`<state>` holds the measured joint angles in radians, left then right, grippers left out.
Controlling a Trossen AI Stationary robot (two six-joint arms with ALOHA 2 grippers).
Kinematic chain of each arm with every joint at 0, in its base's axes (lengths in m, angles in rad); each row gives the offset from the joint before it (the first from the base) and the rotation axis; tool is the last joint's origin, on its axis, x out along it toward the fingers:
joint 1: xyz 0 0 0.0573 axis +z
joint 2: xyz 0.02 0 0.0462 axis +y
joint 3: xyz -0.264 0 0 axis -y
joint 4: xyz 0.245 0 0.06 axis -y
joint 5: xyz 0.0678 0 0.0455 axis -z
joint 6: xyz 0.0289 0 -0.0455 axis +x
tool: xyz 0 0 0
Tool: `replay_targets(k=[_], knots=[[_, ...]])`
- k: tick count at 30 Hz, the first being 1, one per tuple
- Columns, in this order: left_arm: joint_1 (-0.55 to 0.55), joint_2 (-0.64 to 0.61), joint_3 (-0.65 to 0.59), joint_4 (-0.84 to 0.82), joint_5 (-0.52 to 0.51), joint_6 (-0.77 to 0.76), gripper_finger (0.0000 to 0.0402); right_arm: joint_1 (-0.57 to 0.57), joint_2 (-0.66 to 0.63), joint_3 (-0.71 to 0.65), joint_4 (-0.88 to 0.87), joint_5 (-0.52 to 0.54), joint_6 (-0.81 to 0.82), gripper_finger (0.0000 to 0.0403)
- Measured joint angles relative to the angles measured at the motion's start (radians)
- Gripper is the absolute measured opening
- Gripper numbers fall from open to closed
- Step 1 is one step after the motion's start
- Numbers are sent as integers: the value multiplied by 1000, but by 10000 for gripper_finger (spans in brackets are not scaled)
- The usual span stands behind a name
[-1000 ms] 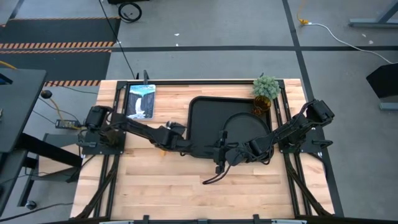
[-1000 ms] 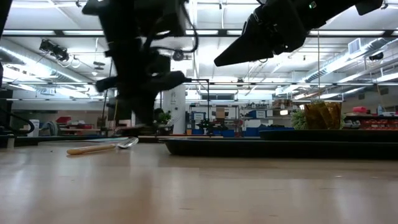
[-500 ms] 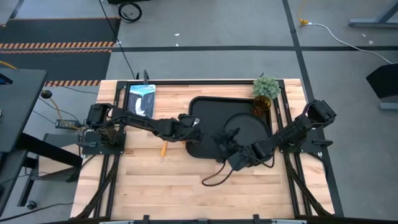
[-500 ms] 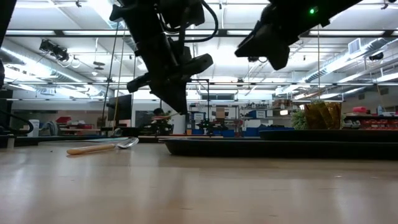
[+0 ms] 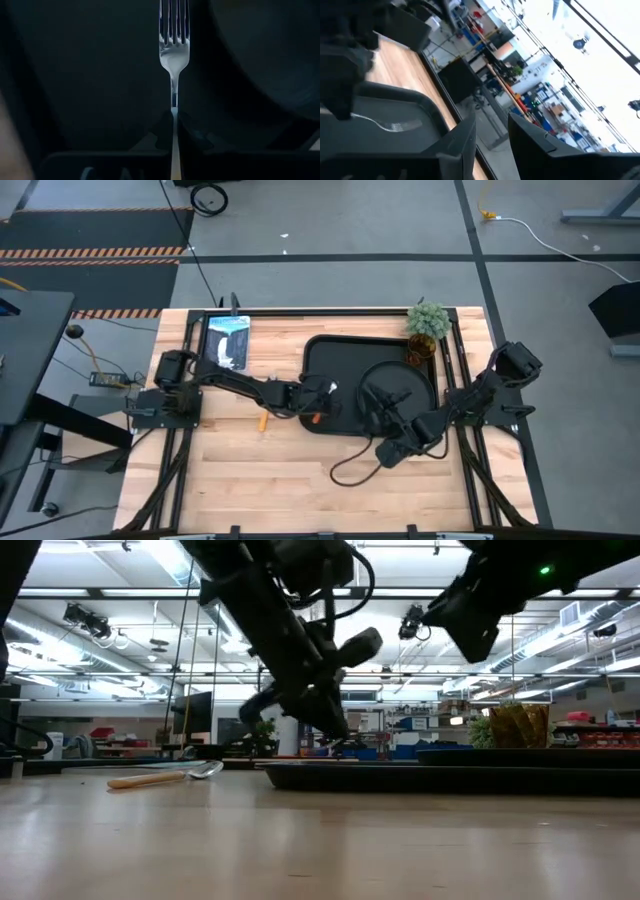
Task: Pick and place plate/cup/fork/spoon on tray
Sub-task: Put the orange fork to the left side of the black plate on the black tray
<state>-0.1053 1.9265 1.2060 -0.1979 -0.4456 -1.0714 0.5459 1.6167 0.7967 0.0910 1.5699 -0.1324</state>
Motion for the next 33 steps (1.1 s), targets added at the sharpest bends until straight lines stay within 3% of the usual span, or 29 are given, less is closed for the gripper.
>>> replay_targets(k=[8, 19, 33], knots=[[-30, 37, 3, 140, -89, -86, 19, 61, -9, 0, -33, -12, -28, 119], [-45, 39, 138, -65, -245, -175, 18, 124, -9, 0, -45, 1, -12, 119], [-62, 56, 146, 49, -263, -168, 18, 133, -9, 0, -71, 0, 0, 119]])
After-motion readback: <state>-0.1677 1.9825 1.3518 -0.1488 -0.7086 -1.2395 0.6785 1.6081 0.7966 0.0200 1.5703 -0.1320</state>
